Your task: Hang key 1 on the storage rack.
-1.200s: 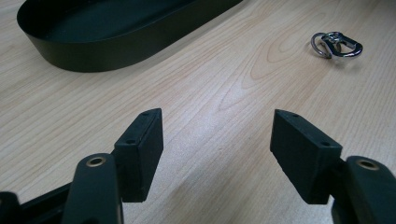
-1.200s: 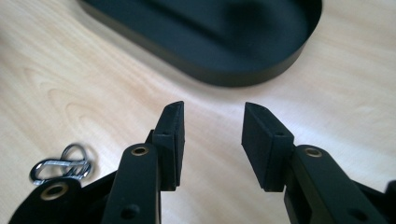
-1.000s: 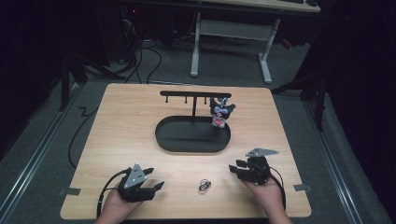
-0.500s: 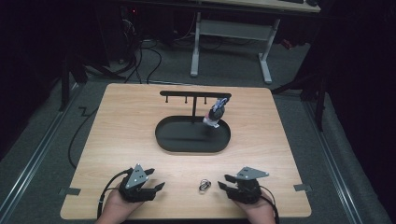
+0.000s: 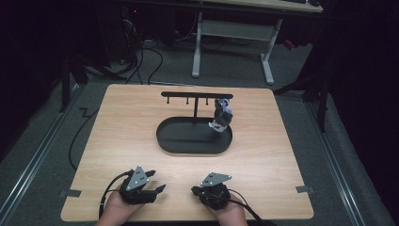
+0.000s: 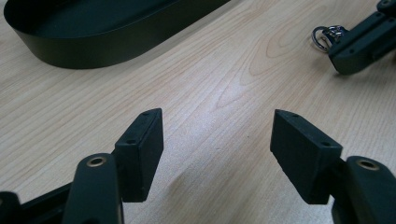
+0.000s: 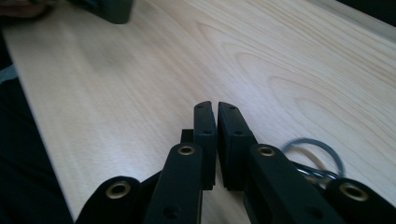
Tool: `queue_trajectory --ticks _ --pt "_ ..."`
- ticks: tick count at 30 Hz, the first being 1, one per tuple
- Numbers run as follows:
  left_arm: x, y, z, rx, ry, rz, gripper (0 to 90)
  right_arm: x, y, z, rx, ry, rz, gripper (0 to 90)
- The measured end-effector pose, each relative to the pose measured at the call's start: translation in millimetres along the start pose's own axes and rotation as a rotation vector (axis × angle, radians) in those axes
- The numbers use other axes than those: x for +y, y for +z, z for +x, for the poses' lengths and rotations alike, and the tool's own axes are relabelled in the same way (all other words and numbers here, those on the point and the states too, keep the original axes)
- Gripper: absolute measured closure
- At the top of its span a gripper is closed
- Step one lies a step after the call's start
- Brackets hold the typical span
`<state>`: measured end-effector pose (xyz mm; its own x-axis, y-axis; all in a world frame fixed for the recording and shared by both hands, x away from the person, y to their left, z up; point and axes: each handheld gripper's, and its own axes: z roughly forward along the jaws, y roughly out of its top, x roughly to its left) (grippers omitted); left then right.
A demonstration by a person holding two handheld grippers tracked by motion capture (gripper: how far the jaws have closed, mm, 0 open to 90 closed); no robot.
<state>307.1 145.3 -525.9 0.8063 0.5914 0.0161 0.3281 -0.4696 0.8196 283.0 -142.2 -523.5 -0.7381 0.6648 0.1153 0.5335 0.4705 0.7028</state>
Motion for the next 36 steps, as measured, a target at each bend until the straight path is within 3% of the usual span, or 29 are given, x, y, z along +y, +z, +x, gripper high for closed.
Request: queue_trajectory --ticks 3,6,8,19,23,30,33,36 --pt "0.0 0.2 0.7 -0.002 0.0 0.001 35.6 -5.7 -8.3 -15.8 -0.068 0.042 0.002 86.7" --pt "0.1 0.4 0.9 -0.002 -0.001 0.001 35.6 -9.2 -14.2 -23.5 -0.073 0.077 -0.003 86.7" --pt "0.3 0.6 0.7 -0.005 0.002 0.004 35.6 -16.7 -23.2 -35.6 -0.118 0.098 0.002 86.1" --pt "0.1 0.9 1.0 -0.005 0.0 0.006 35.7 -44.0 -57.2 -79.1 -0.174 0.221 -0.018 85.2" --pt "0.0 1.5 0.8 -0.006 0.001 0.012 35.7 -43.7 -74.7 -77.0 -0.2 0.228 -0.075 85.2" --pt "-0.1 1.8 0.1 -0.008 0.004 0.012 35.8 -58.9 -90.3 -71.1 -0.215 0.256 -0.054 86.7" --pt "0.4 1.6 -0.5 -0.008 0.008 0.011 35.8 -66.1 -90.7 -68.0 -0.199 0.264 -0.017 89.2" --pt "0.4 2.3 -0.7 -0.006 0.009 0.013 35.8 -60.7 -90.9 -58.7 -0.166 0.241 -0.041 89.6"
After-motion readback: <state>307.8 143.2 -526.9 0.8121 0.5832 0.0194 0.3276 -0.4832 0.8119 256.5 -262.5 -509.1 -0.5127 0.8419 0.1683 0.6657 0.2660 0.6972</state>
